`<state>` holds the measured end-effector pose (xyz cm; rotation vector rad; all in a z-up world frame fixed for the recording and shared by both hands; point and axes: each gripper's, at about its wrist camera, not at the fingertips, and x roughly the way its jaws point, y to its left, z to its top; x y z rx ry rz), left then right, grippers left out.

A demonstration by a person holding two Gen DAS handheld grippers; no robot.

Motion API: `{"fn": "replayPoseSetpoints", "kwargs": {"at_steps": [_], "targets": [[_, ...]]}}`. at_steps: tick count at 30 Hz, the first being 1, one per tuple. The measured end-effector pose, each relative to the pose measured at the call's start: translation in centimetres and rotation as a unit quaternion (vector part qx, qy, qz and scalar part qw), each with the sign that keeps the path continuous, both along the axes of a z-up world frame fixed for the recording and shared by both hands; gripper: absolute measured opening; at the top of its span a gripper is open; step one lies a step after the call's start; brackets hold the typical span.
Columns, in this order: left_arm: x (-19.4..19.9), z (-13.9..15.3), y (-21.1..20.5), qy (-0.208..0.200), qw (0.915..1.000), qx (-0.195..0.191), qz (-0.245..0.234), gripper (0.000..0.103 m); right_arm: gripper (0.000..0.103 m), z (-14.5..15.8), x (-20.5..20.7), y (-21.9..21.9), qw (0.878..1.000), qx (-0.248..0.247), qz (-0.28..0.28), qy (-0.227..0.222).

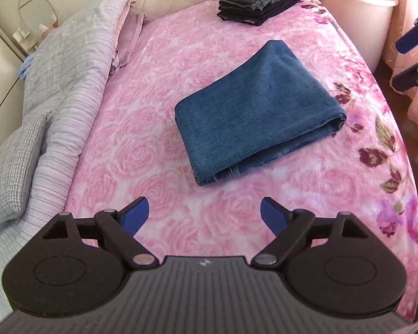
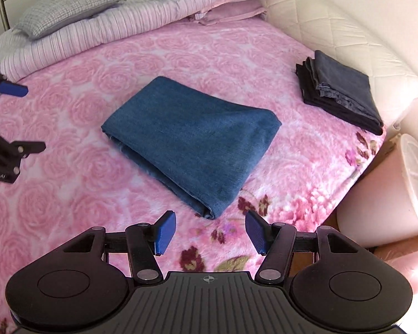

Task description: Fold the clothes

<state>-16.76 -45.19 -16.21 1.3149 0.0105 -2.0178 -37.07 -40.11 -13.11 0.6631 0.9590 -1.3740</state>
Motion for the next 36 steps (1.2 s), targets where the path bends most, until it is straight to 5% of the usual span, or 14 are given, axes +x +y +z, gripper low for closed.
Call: {"fn": "replayPoseSetpoints", "kwargs": {"at_steps": [15, 22, 30, 36], "targets": [[-1.2, 0.2, 1.3, 0.003, 0.9990, -0.017, -0.040, 0.085, 0.059, 0.4, -0.9, 2.1, 1.000, 0.001, -0.019, 0.009], [-2.0, -3.1, 2.2, -0.027, 0.9878, -0.064, -0.139, 0.085, 0.059, -3.2, -0.7, 2.7, 0.997, 0.004, 0.051, 0.049], [-3.9, -14.0, 0.9, -0.076, 0.9417, -0.149, -0.292, 0.084, 0.059, -14.0, 2.5, 0.9, 0.951, -0.045, 0.233, 0.199], [-4.4, -19.5, -1.7, -0.096, 0.9303, -0.175, -0.308, 0.084, 0.059, -23.3, 4.1, -2.2, 0.900, -0.089, 0.316, 0.288]]}}
